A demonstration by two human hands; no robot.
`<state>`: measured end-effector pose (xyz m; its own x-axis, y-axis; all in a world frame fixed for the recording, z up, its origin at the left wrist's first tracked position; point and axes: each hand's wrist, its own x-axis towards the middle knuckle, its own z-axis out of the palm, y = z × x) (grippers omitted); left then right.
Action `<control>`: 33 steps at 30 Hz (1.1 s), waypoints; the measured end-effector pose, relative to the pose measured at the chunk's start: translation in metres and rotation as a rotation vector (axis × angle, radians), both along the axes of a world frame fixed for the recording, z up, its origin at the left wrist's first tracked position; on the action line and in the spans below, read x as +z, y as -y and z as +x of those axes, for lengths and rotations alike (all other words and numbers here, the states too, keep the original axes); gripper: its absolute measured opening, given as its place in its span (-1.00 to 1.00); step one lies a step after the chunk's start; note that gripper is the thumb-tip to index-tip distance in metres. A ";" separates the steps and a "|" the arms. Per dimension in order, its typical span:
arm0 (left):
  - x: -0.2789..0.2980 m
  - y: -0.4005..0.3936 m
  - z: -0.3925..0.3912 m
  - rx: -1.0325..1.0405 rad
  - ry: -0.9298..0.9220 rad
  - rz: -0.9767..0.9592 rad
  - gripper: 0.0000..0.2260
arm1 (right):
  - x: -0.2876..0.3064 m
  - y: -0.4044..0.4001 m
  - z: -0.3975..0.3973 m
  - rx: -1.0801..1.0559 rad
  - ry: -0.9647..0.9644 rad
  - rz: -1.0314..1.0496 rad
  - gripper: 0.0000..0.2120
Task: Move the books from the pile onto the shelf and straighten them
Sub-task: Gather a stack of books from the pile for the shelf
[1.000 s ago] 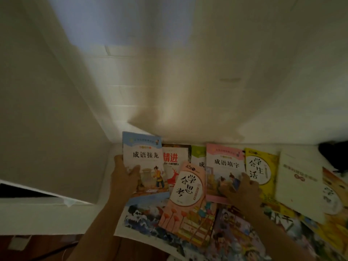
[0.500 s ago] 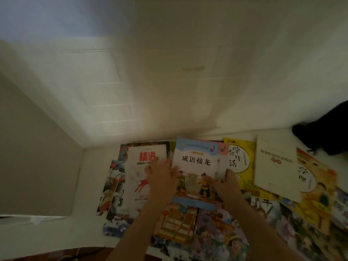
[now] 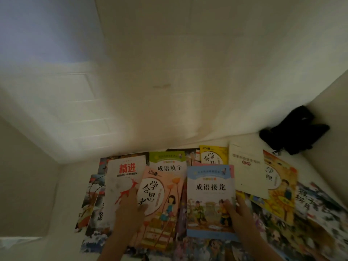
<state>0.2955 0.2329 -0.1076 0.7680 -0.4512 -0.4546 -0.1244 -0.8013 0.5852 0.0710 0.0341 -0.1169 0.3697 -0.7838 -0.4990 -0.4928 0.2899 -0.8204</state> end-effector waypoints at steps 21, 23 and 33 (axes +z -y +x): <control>0.035 0.087 -0.069 -0.011 -0.345 -0.345 -0.36 | 0.012 0.006 0.006 -0.074 0.220 0.210 -0.66; 0.025 0.109 -0.071 0.026 -0.484 -0.410 -0.37 | 0.023 0.021 0.000 -0.115 0.263 0.157 -0.54; -0.003 0.193 -0.085 -0.012 -0.390 -0.416 -0.32 | 0.001 0.148 -0.050 0.080 -0.555 -0.419 -0.44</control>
<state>0.2106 0.0403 -0.1107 0.5728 -0.6606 -0.4852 0.1562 -0.4932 0.8558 0.0205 -0.1142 -0.1158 0.2123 -0.9325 -0.2921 -0.8778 -0.0506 -0.4764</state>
